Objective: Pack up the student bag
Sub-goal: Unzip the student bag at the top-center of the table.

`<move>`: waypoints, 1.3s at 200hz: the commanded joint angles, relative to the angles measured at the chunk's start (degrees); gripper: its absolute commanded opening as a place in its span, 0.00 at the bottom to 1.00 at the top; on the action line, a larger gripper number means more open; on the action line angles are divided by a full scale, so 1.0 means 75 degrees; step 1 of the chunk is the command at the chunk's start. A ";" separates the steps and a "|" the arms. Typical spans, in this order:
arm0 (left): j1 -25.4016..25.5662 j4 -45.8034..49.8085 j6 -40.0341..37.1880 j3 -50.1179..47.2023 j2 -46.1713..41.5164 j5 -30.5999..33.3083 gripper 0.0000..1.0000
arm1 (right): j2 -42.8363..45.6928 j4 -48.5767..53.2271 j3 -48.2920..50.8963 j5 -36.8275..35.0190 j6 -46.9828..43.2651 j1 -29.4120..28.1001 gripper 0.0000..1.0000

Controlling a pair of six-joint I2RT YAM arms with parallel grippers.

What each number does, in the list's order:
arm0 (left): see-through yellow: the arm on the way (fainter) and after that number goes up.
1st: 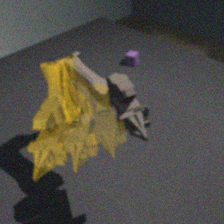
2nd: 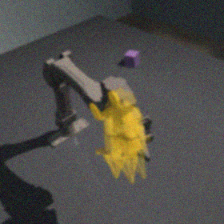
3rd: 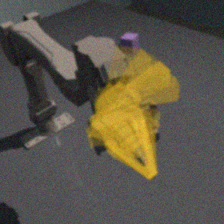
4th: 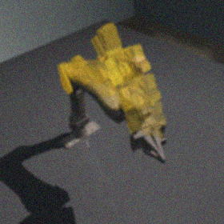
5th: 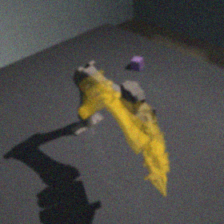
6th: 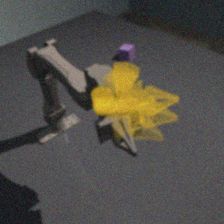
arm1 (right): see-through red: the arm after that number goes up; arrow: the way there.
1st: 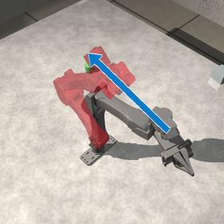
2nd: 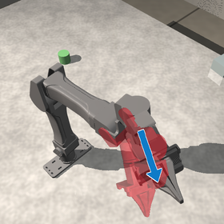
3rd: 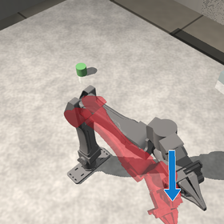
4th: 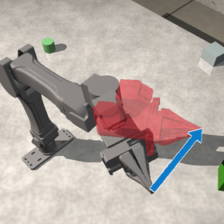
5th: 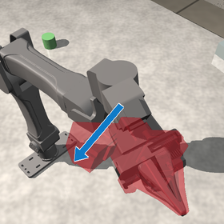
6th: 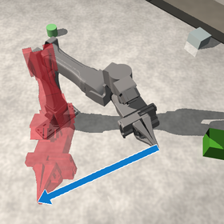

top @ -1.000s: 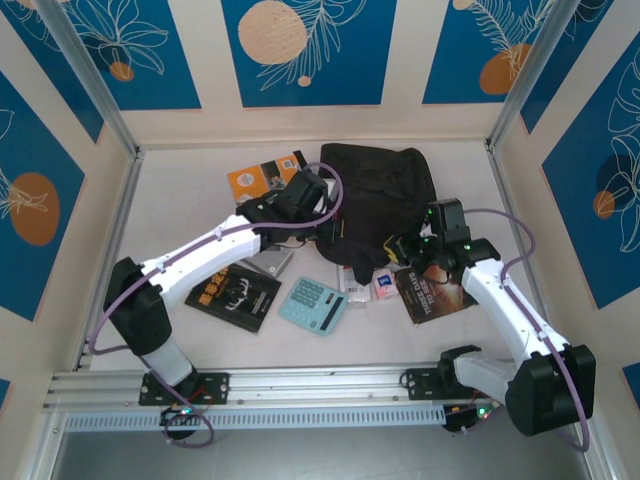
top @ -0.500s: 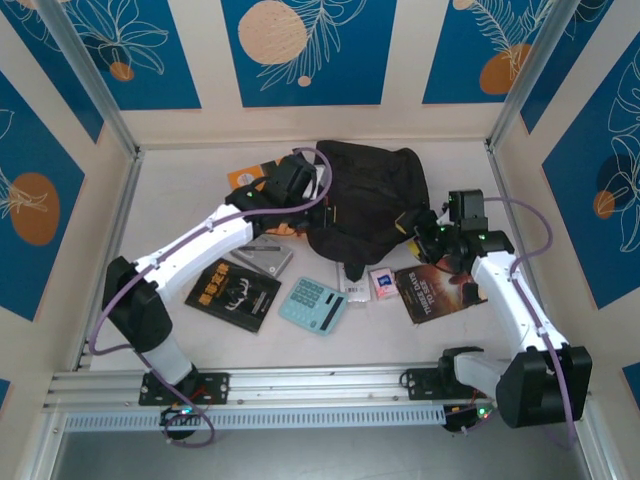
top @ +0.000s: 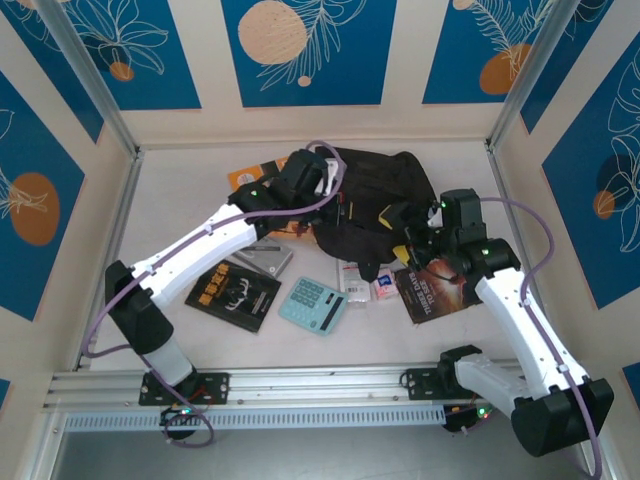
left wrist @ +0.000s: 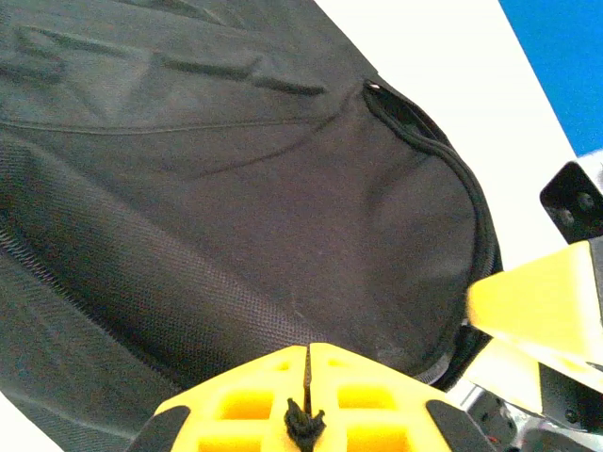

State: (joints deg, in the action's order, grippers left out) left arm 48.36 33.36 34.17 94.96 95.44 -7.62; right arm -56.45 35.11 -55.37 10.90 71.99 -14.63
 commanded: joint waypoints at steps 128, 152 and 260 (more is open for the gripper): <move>0.0866 -0.0644 0.0454 -0.0532 0.0174 -0.0006 0.00 | -0.0266 0.0720 0.0804 -0.1153 -0.0039 0.0837 0.04; 0.0747 -0.0369 0.0275 -0.0560 0.0108 0.0331 0.00 | -0.0384 0.1106 0.0679 -0.1543 -0.0509 0.0959 0.00; -0.0704 0.0016 -0.0173 -0.1073 -0.0277 0.0776 0.00 | -0.0758 0.1184 0.0352 -0.2003 -0.1243 0.2025 0.00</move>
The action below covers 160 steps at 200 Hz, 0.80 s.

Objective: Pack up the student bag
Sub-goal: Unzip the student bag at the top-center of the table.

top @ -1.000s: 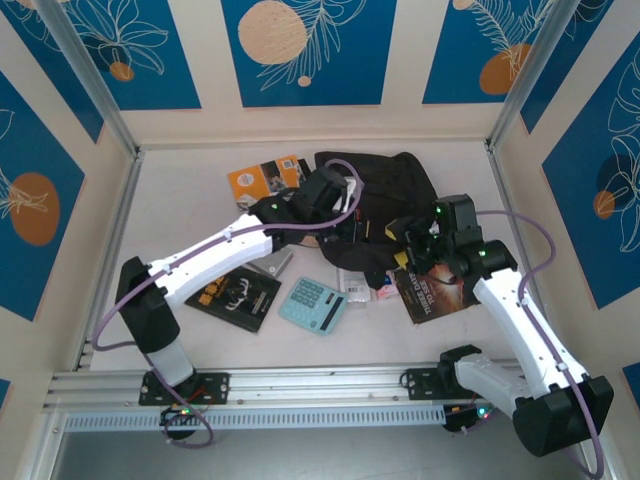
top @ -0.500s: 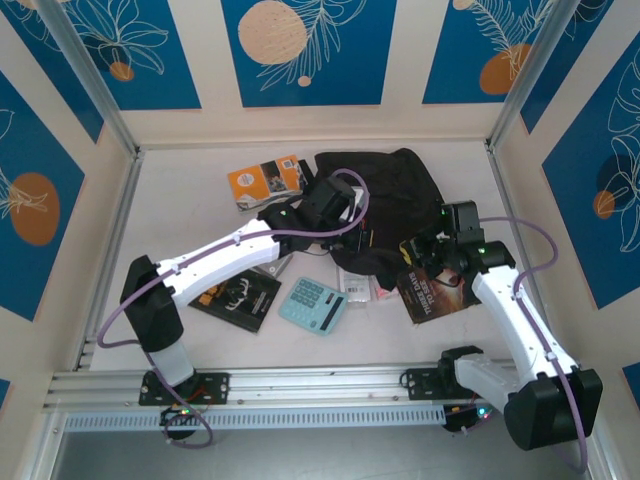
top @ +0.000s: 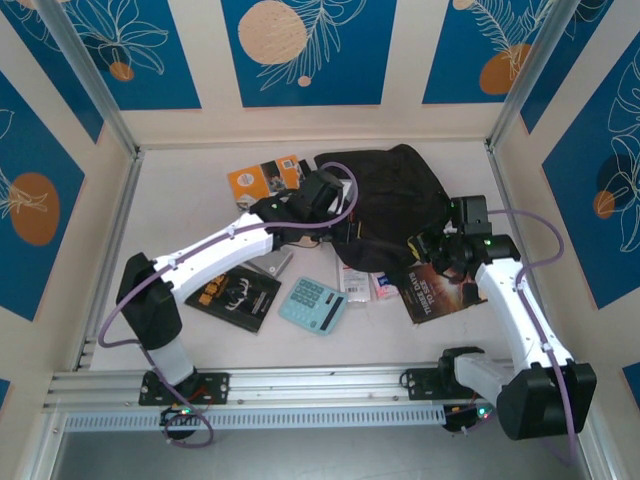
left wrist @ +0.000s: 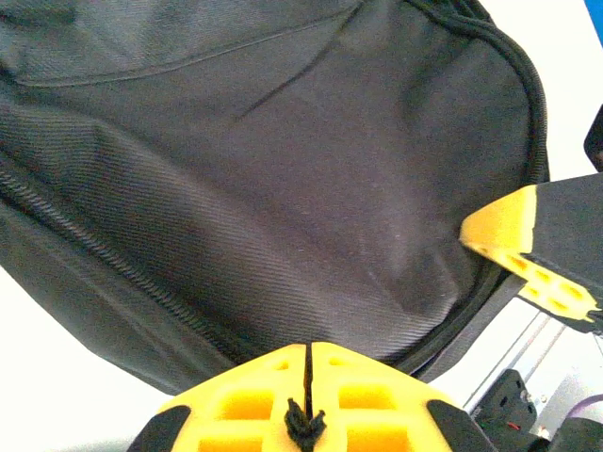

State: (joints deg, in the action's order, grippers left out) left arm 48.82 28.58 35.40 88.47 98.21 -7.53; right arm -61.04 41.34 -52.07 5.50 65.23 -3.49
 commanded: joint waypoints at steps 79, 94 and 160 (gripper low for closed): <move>-0.0669 -0.0004 0.0322 0.0007 -0.0123 -0.0342 0.00 | 0.0026 0.0262 -0.0406 -0.0663 0.0149 0.0470 0.56; -0.0541 -0.0102 0.0464 0.0149 0.0045 -0.0488 0.00 | 0.0300 0.0802 -0.0580 -0.0692 0.0451 0.0363 0.56; 0.0135 -0.0121 0.0821 0.0886 0.0299 -0.0639 0.00 | 0.0949 0.1170 -0.0584 0.0380 0.2177 -0.0969 0.66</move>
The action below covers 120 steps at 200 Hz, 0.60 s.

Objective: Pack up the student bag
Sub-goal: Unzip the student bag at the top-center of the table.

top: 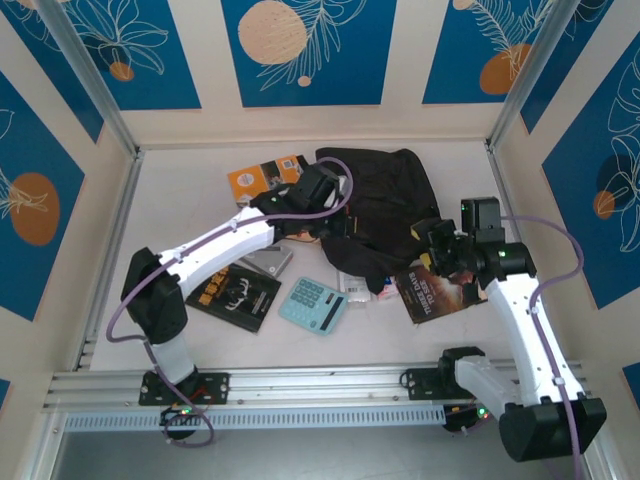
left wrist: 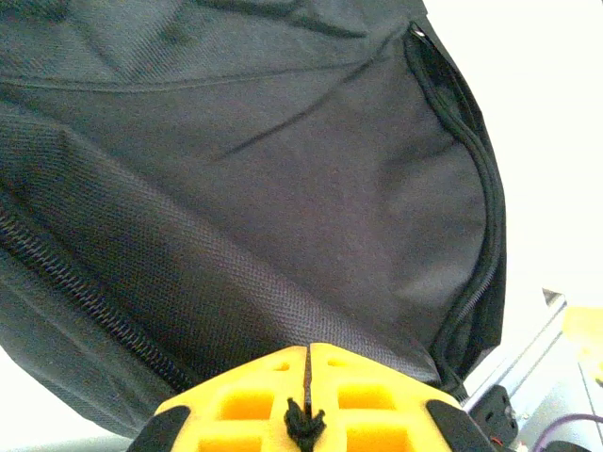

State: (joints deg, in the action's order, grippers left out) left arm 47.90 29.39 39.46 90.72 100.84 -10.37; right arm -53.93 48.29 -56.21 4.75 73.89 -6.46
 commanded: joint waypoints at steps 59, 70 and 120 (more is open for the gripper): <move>0.1142 -0.0274 0.0527 0.0918 -0.0007 -0.0003 0.00 | -0.0082 -0.0886 0.0468 0.0492 0.2443 -0.1446 0.80; 0.1266 -0.0266 0.0551 0.0962 0.0037 0.0009 0.00 | -0.0075 -0.1069 0.0612 0.0385 0.2476 -0.1389 0.76; 0.1418 -0.0024 0.0328 0.0843 -0.0009 0.0431 0.00 | 0.0109 -0.1569 0.1354 0.0087 0.2587 -0.1188 0.24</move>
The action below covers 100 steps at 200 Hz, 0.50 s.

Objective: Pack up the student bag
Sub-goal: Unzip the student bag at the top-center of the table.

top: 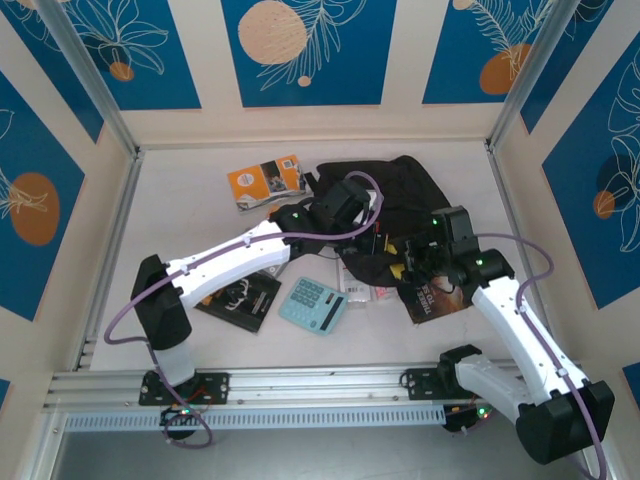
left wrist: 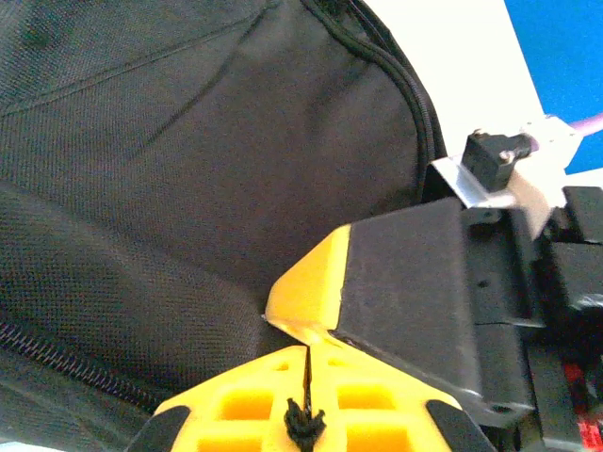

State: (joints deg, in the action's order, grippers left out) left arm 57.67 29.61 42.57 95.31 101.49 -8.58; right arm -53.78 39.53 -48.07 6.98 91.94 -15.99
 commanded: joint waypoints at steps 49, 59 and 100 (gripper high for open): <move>-0.0238 0.0248 -0.0618 0.0218 -0.0153 0.0900 0.00 | -0.0013 0.0040 0.0265 -0.0534 -0.0723 0.0064 0.00; -0.0371 0.0283 -0.0669 0.0229 -0.0129 0.0897 0.00 | -0.0048 0.0135 0.0255 -0.0606 -0.0906 0.0069 0.00; -0.0909 0.0571 -0.1025 0.0289 -0.0044 0.1099 0.00 | -0.0176 0.0423 0.0187 -0.0831 -0.1612 0.0081 0.00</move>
State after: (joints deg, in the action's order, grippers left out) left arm 55.35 31.70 37.93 95.31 101.62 -4.86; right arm -54.50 37.28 -46.50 5.63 85.27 -15.79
